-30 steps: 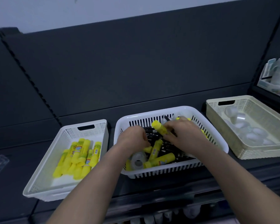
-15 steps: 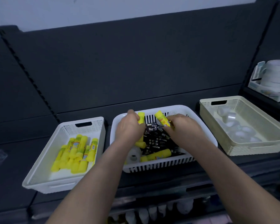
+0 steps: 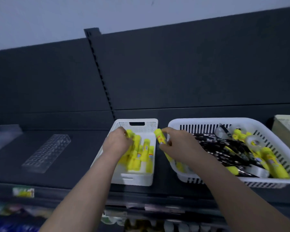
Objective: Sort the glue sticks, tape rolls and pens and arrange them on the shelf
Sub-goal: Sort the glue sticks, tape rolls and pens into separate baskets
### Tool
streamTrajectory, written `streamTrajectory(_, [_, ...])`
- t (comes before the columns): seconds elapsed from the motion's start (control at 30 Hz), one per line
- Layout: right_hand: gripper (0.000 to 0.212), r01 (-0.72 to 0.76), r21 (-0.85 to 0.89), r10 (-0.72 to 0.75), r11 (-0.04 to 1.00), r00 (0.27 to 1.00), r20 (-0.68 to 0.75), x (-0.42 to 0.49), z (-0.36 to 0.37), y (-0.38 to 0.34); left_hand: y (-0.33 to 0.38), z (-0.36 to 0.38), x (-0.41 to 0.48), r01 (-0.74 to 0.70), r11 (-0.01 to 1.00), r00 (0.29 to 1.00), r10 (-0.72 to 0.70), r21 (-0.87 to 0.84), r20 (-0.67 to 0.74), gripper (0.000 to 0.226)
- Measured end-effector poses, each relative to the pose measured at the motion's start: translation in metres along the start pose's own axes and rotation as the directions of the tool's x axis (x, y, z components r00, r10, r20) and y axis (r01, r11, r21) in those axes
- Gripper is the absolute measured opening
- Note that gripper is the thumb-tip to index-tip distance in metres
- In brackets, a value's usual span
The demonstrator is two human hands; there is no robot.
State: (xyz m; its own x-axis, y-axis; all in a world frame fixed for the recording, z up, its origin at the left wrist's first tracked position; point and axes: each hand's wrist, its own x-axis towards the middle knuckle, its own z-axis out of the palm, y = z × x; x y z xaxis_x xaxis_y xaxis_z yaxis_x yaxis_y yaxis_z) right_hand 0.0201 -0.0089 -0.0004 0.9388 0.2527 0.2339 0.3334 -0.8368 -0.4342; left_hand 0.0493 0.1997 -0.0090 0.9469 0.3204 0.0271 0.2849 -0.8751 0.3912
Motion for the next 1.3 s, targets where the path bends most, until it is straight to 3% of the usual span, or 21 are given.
streamTrajectory(0.2, [0.049, -0.093, -0.118, 0.104, 0.989, 0.991, 0.087, 0.036, 0.047, -0.046, -0.03, 0.008, 0.028, -0.126, 0.985, 0.992, 0.126, 0.115, 0.013, 0.028])
streamTrajectory(0.33, [0.033, -0.127, -0.377, 0.165, 0.918, 0.984, 0.069, 0.054, 0.07, -0.064, -0.042, 0.004, 0.043, -0.227, 0.969, 0.974, 0.227, 0.099, 0.01, 0.016])
streamTrajectory(0.43, [0.022, -0.127, -0.489, 0.183, 0.863, 0.981, 0.069, 0.064, 0.083, -0.069, -0.047, 0.002, 0.046, -0.276, 0.961, 0.961, 0.274, 0.025, 0.04, 0.023])
streamTrajectory(0.53, [0.017, -0.128, -0.508, 0.185, 0.852, 0.981, 0.062, 0.066, 0.089, -0.067, -0.046, 0.004, 0.047, -0.333, 0.943, 0.941, 0.333, -0.021, 0.055, 0.029])
streamTrajectory(0.73, [0.026, -0.145, -0.414, 0.114, 0.899, 0.989, -0.098, 0.041, 0.055, -0.046, -0.02, 0.012, 0.043, -0.452, 0.878, 0.885, 0.464, -0.158, 0.048, 0.025])
streamTrajectory(0.97, [0.022, -0.369, -0.366, 0.303, 0.854, 0.926, -0.225, -0.026, -0.015, 0.006, 0.052, 0.024, 0.013, -0.575, 0.773, 0.799, 0.601, -0.269, 0.018, 0.025])
streamTrajectory(1.07, [0.022, -0.449, -0.38, 0.405, 0.809, 0.894, -0.195, -0.052, -0.035, 0.029, 0.087, 0.033, -0.012, -0.636, 0.721, 0.728, 0.679, -0.274, 0.096, 0.019])
streamTrajectory(1.17, [0.022, -0.478, -0.38, 0.451, 0.792, 0.877, -0.162, -0.07, -0.044, 0.051, 0.112, 0.037, -0.035, -0.663, 0.695, 0.645, 0.719, -0.277, 0.26, 0.009])
streamTrajectory(1.23, [0.021, -0.474, -0.362, 0.455, 0.803, 0.879, -0.14, -0.078, -0.046, 0.063, 0.123, 0.042, -0.048, -0.743, 0.652, 0.562, 0.729, -0.149, 0.39, 0.019])
streamTrajectory(1.3, [0.021, -0.463, -0.341, 0.451, 0.818, 0.885, -0.118, -0.081, -0.048, 0.07, 0.13, 0.048, -0.058, -0.816, 0.577, 0.527, 0.721, 0.031, 0.45, 0.022])
